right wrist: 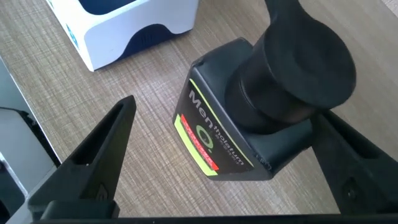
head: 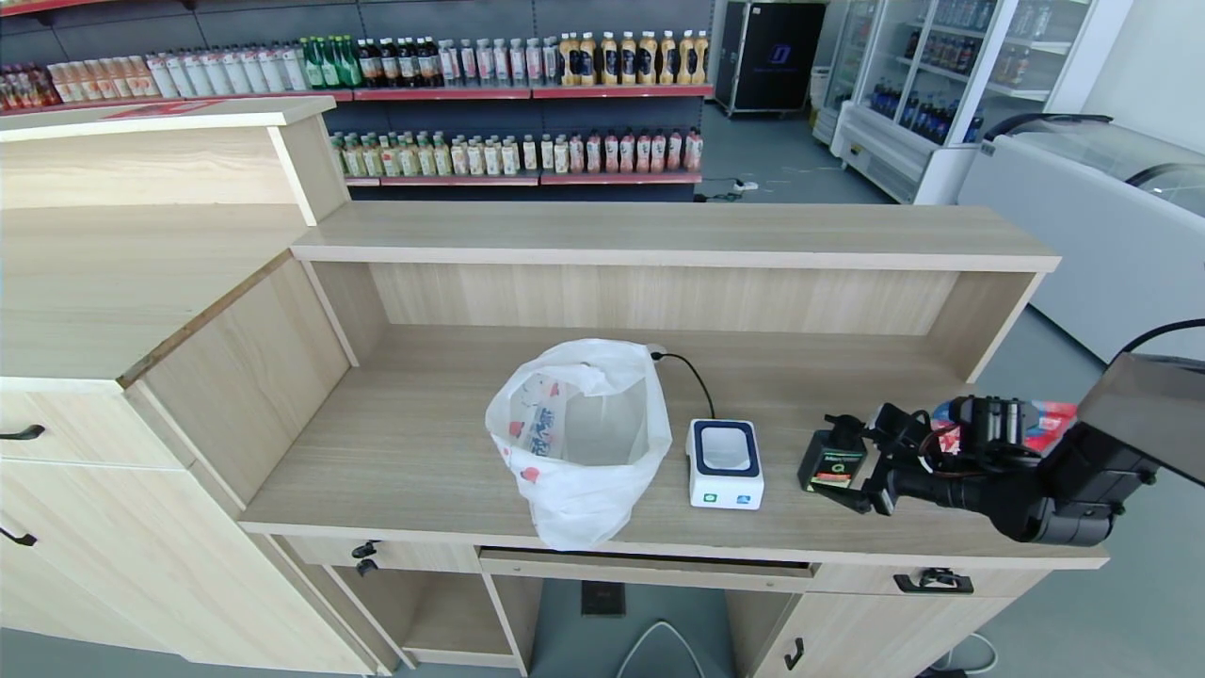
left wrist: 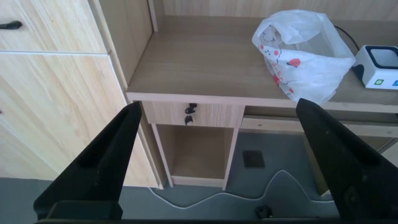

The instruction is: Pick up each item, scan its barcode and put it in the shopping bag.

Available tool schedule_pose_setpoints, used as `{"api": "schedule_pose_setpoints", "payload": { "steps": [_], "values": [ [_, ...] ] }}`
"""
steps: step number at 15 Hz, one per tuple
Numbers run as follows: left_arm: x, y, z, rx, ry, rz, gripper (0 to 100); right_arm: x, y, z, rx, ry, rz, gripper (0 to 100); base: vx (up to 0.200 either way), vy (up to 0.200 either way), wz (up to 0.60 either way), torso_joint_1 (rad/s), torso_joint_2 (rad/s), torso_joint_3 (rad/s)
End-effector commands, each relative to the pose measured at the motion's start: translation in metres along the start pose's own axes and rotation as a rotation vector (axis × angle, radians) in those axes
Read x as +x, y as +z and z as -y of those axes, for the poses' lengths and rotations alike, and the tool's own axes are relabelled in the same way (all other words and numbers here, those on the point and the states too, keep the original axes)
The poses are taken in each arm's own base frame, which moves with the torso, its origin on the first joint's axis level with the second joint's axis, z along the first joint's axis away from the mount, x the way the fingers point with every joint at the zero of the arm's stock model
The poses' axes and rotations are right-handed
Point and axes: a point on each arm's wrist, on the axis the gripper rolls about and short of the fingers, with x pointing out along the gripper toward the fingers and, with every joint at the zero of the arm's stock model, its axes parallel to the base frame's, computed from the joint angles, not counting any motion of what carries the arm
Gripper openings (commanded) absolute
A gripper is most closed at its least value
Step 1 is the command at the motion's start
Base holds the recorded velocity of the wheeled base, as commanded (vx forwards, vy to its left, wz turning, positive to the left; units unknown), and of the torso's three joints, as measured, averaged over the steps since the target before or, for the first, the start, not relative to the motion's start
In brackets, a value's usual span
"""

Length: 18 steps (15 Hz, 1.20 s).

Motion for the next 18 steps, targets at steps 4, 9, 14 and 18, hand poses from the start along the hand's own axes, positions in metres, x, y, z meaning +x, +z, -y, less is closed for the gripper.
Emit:
{"api": "schedule_pose_setpoints", "payload": {
  "steps": [4,9,14,18],
  "values": [
    [0.0,0.0,0.0,0.0,0.0,0.0,100,0.005,-0.003,-0.004,0.012,0.03,0.003,100,0.0,0.0,0.0,0.0,0.0,0.0],
    [0.0,0.0,0.0,0.0,0.0,0.0,100,0.008,-0.002,0.0,0.002,0.026,0.013,0,0.0,0.0,0.0,0.0,0.0,0.0],
    [0.0,0.0,0.0,0.0,0.0,0.0,100,-0.018,0.028,0.022,-0.067,-0.059,0.048,0,0.0,0.0,0.0,0.0,0.0,0.0],
    [0.0,0.0,0.0,0.0,0.0,0.0,100,-0.105,0.105,0.027,-0.156,-0.205,0.104,0,0.0,0.0,0.0,0.0,0.0,0.0]
  ]
}}
